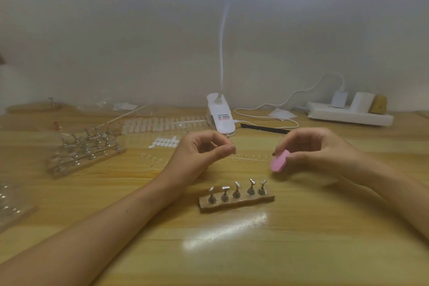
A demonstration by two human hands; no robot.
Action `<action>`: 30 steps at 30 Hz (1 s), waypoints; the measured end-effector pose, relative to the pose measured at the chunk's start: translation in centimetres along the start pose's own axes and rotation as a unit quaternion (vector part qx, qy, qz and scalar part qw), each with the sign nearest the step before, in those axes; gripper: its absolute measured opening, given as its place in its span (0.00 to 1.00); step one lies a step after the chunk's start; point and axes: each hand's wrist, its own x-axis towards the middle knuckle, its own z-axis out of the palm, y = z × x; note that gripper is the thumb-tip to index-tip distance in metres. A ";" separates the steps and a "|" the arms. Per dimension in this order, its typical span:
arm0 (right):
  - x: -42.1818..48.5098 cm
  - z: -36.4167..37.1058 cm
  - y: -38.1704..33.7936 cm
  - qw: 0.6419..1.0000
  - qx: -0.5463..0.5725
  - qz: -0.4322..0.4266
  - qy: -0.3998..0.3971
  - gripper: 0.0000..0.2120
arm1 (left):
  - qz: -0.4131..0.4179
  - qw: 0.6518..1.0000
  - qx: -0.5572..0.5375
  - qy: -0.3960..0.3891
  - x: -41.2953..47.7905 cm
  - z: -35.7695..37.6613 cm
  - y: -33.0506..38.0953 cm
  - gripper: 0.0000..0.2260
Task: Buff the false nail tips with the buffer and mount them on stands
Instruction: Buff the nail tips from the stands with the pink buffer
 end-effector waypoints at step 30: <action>-1.5 7.1 -7.5 0.946 -0.151 -0.214 0.191 0.09 | -0.034 0.967 0.190 -0.167 -1.8 -2.6 5.1 0.21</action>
